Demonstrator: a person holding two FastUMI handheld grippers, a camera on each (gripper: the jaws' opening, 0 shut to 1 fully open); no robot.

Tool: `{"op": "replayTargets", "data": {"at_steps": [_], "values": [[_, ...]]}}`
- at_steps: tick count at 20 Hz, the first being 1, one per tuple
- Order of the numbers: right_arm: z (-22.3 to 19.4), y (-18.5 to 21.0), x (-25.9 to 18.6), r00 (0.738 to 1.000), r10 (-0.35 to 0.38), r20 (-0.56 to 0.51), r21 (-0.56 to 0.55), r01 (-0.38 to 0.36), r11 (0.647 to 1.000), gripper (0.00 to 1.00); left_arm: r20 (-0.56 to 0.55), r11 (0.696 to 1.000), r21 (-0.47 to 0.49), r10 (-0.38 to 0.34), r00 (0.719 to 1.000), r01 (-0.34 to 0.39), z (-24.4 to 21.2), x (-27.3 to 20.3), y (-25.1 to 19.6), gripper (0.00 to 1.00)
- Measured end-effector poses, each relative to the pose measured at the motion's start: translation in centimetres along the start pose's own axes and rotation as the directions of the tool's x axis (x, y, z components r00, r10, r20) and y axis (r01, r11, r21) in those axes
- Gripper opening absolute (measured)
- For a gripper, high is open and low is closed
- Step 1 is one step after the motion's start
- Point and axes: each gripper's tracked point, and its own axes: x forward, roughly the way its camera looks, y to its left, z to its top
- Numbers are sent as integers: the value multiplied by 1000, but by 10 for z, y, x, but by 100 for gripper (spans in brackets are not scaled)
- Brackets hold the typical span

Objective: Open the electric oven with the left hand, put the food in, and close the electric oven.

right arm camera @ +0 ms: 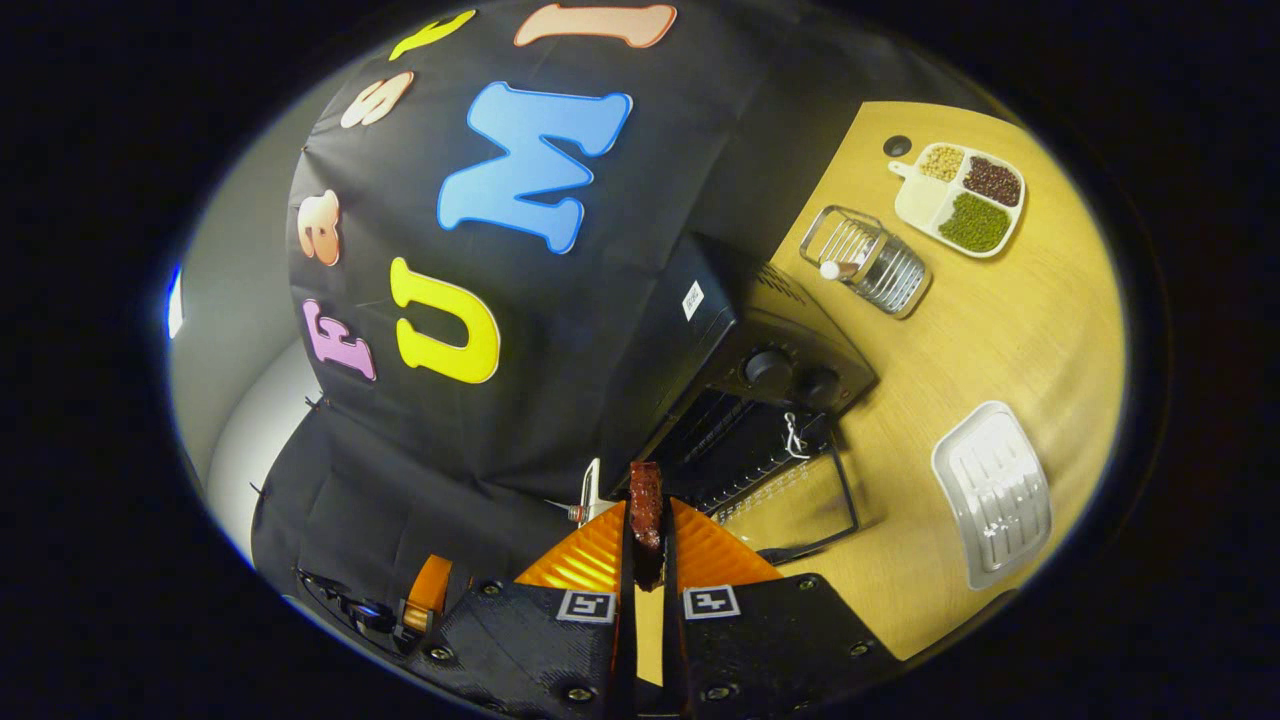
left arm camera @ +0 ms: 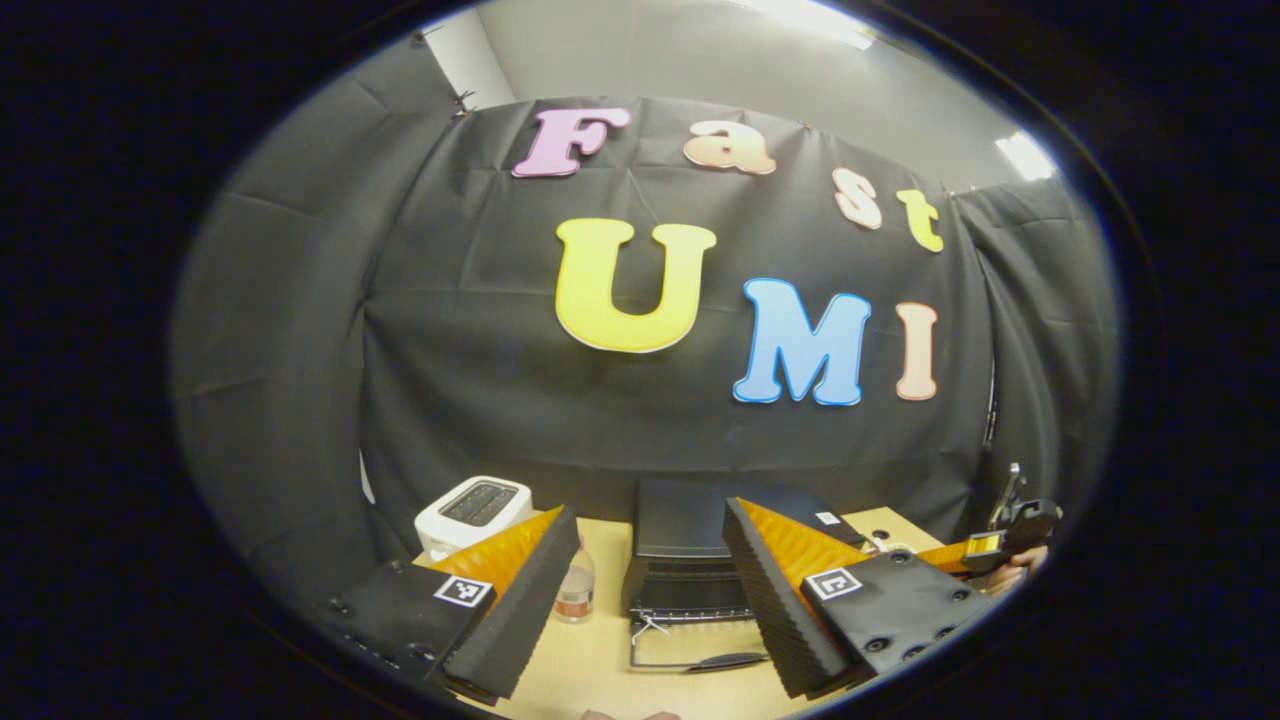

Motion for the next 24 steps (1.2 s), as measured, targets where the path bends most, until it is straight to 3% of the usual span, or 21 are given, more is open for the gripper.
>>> {"op": "replayTargets", "data": {"at_steps": [8, 13, 18, 24], "values": [[-31, -36, 132, 983, -183, 32, 114, 178, 977, 10, -53, 999, 4, 44, 998, -44, -18, -4, 55, 98], [-26, -42, 180, 973, -192, 131, 130, 175, 976, 10, -65, 997, 16, 80, 995, -79, -22, -10, 92, 98], [-12, -58, 203, 942, -262, 210, 80, 251, 965, 11, -92, 994, -3, 112, 989, -113, -32, -19, 116, 98], [0, -82, 197, 882, -398, 251, -72, 427, 902, 29, -78, 992, -9, 128, 989, -129, -28, -18, 129, 99]]}}
